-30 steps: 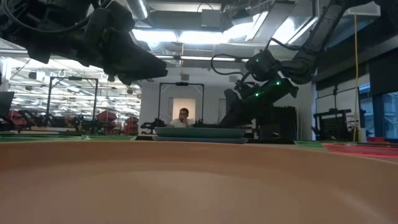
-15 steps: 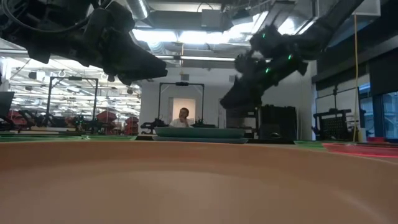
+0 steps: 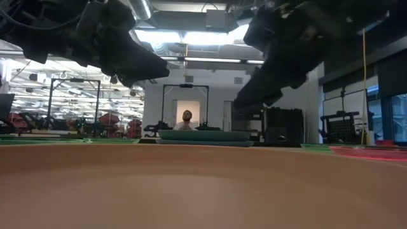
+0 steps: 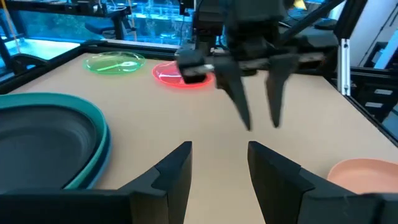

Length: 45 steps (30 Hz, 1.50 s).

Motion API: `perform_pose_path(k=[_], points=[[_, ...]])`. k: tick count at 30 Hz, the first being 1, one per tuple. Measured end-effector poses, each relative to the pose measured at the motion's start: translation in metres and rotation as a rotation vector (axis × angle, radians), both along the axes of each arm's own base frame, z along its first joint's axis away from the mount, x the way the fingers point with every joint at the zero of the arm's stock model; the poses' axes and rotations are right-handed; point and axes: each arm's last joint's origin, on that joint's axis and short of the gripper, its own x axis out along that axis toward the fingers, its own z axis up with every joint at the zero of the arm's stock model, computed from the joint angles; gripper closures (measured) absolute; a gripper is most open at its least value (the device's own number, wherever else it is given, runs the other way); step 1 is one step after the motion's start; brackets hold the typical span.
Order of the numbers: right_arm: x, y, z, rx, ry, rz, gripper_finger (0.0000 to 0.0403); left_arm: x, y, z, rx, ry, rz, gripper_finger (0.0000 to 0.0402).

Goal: Stack plastic plates
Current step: Stack the orange plate on top of the black plate

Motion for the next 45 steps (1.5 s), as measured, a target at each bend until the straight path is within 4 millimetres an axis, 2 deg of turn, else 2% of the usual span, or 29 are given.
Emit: perform_pose_path(k=[7,14,19,25,30,36,40,45], points=[[0.007,0.037,-0.020,0.067,-0.023,0.030,0.0277,-0.002,-0.008,0.000,-0.022,-0.005,-0.002,0.0252],[0.035,0.065,-0.030,0.063,0.012,0.072,0.0277,-0.004,-0.017,0.000,-0.060,-0.008,-0.021,0.0252],[0.048,0.077,-0.034,0.021,0.104,0.062,0.0277,-0.006,-0.025,-0.001,-0.064,0.006,-0.052,0.0252],[0.056,0.080,-0.048,-0.009,0.178,0.009,0.0277,-0.008,-0.030,-0.003,-0.057,0.029,-0.073,0.0252],[0.056,0.072,-0.050,-0.051,0.200,-0.023,0.0282,-0.009,-0.030,-0.005,-0.050,0.048,-0.073,0.0252],[0.053,0.066,-0.042,-0.162,0.192,-0.052,0.0344,-0.009,-0.031,-0.005,-0.021,0.050,-0.081,0.0252],[0.047,0.058,-0.029,-0.231,0.211,-0.089,0.0393,-0.009,-0.031,-0.005,-0.019,0.050,-0.081,0.0252],[0.039,0.048,-0.016,-0.297,0.233,-0.121,0.0386,-0.009,-0.031,-0.005,-0.016,0.048,-0.065,0.0252]])
